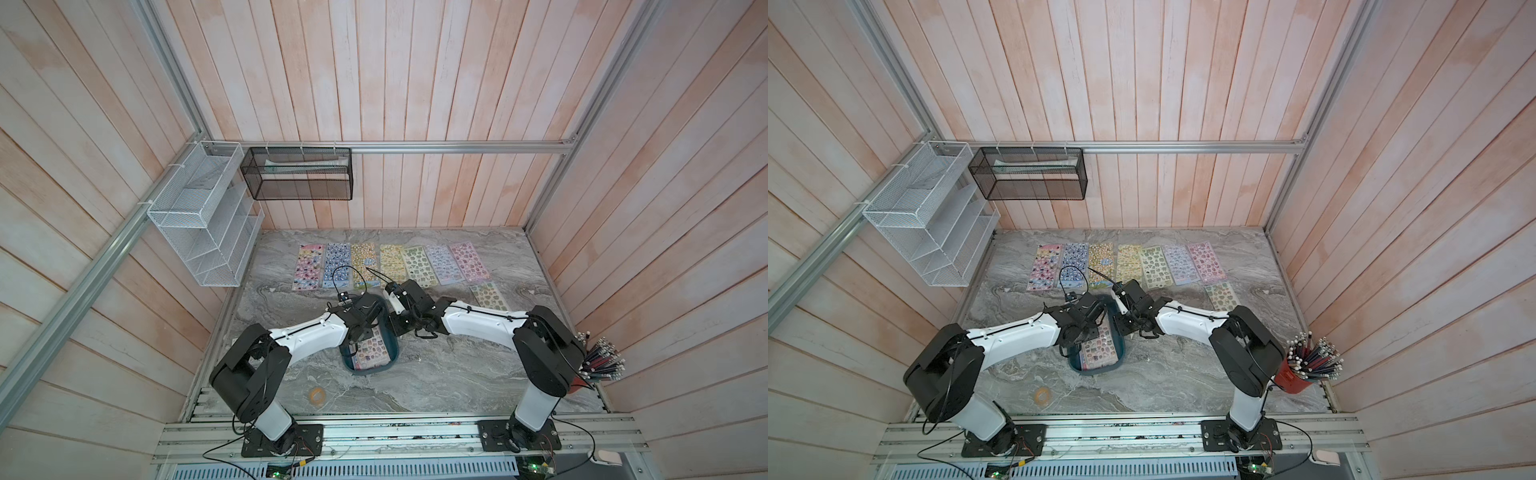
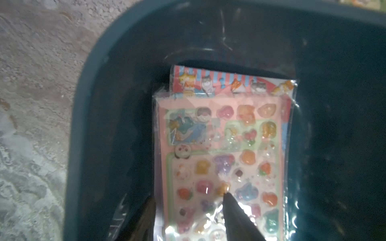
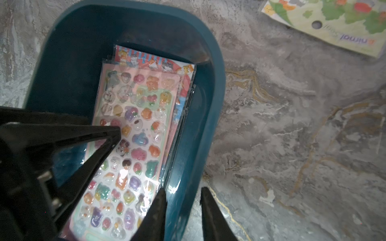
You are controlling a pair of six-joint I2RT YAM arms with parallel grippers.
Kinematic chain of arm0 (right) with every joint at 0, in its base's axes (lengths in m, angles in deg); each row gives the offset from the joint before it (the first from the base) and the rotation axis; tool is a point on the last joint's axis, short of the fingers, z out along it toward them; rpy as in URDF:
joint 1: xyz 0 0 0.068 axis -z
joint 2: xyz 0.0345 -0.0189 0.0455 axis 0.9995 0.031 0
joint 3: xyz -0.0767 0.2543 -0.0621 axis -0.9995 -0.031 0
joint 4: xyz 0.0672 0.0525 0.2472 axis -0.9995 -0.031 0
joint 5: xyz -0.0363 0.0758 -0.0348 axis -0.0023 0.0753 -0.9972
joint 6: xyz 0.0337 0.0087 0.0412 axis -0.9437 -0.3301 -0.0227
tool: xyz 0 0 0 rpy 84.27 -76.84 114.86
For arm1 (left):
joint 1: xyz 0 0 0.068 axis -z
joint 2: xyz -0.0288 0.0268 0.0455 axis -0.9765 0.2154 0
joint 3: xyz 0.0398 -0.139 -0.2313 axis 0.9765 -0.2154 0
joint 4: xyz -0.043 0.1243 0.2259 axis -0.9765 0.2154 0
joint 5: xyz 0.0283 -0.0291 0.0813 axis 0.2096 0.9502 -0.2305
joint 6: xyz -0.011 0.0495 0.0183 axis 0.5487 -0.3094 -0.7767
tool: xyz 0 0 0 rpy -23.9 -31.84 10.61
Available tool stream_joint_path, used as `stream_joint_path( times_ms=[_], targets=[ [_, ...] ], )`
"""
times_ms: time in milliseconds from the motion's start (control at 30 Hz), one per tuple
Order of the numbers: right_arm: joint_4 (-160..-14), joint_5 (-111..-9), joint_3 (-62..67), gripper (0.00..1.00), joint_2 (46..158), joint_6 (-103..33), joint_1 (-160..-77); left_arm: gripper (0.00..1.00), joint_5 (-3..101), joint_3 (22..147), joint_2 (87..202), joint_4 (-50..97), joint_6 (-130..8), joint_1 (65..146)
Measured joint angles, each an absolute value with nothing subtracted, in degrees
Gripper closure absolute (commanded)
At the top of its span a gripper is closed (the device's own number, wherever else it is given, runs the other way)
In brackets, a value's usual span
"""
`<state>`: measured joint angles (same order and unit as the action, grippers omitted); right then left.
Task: Take the stickers out of the storage box
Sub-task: Pick up the storage box at the center of the board.
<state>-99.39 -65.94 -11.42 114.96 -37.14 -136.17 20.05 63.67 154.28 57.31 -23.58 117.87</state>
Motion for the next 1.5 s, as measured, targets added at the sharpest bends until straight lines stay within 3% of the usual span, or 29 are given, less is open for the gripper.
stream_joint_path(
  times_ms=[367, 1033, 1133, 1500],
  targets=[
    [-99.2, -65.7, -11.6, 0.73, 114.5, -37.1, -136.1, 0.51, 20.1, 62.2, 155.3, 52.7, -22.1, 117.9],
    [-99.3, -65.0, -11.5, 0.75, 115.1, -36.9, -135.9, 0.67, 21.1, 59.9, 145.7, 47.3, -22.2, 117.9],
    [-99.3, -64.8, -11.5, 0.75, 115.1, -36.9, -135.8, 0.66, 21.6, 59.9, 145.6, 46.9, -22.2, 117.9],
    [-99.3, -64.6, -11.5, 0.76, 115.1, -36.9, -135.8, 0.49, 21.5, 59.9, 149.3, 47.7, -23.2, 117.3]
  ],
)
